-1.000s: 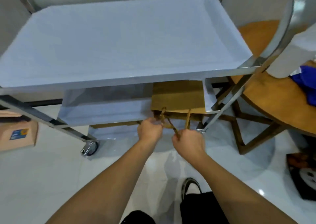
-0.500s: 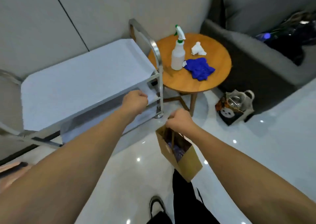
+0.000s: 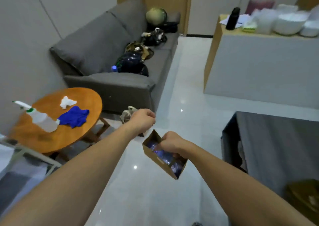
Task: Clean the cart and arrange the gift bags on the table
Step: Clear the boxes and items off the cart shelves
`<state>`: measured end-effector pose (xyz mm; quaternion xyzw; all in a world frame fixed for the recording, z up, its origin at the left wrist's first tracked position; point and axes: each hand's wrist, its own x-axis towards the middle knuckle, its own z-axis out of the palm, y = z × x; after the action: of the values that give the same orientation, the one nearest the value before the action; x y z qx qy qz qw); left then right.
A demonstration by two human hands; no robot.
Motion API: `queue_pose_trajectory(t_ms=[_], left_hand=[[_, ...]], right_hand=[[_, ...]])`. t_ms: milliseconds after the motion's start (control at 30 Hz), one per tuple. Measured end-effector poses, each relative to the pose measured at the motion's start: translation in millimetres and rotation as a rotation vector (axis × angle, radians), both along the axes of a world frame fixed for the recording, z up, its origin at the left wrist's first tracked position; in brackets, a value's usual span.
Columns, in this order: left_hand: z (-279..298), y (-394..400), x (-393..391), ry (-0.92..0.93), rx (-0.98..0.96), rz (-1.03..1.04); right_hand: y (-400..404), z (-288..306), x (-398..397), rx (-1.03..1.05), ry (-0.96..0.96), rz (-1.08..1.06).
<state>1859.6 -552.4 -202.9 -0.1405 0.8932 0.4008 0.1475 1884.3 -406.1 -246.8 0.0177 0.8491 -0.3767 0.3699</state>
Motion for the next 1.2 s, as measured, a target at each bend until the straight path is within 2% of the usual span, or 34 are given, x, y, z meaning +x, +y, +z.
queue_pose_trajectory(t_ms=[167,300,467,633,800,900,1067,1200], left_hand=[[-17.4,144.4,-56.5,0.021,-0.113,-0.254],[-41.5,256.7,-84.9,0.013,-0.118,-0.496],[-62.6,372.0,-113.0,-0.053,-0.162,-0.838],[-90.7,462.3,-138.9,-0.086,-0.221,-1.234],[-106.4,518.2,-155.9,-0.062,-0.211,-1.539],[-114.8,540.8,-167.5,-0.063,-0.192,-1.676],[-126.9,565.6,-170.7,-0.083,-0.196,-1.779],[-143.6,587.9,-161.0,-0.136,-0.241,-1.832]], right_hand=[[136.7,-6.4,-18.8,0.004,0.17,-0.246],[230.2,-20.3,-35.5,-0.004,0.215,-0.489],[311.4,-35.8,-44.2,0.011,0.185,-0.757],[372.4,-41.7,-43.2,0.15,0.128,-0.983],[387.0,-26.6,-37.5,0.33,0.07,-1.04],[390.5,-33.6,-35.3,0.405,0.037,-1.15],[400.7,-54.1,-19.1,0.504,-0.037,-1.291],[424.0,-73.0,-1.8,0.557,-0.114,-1.259]])
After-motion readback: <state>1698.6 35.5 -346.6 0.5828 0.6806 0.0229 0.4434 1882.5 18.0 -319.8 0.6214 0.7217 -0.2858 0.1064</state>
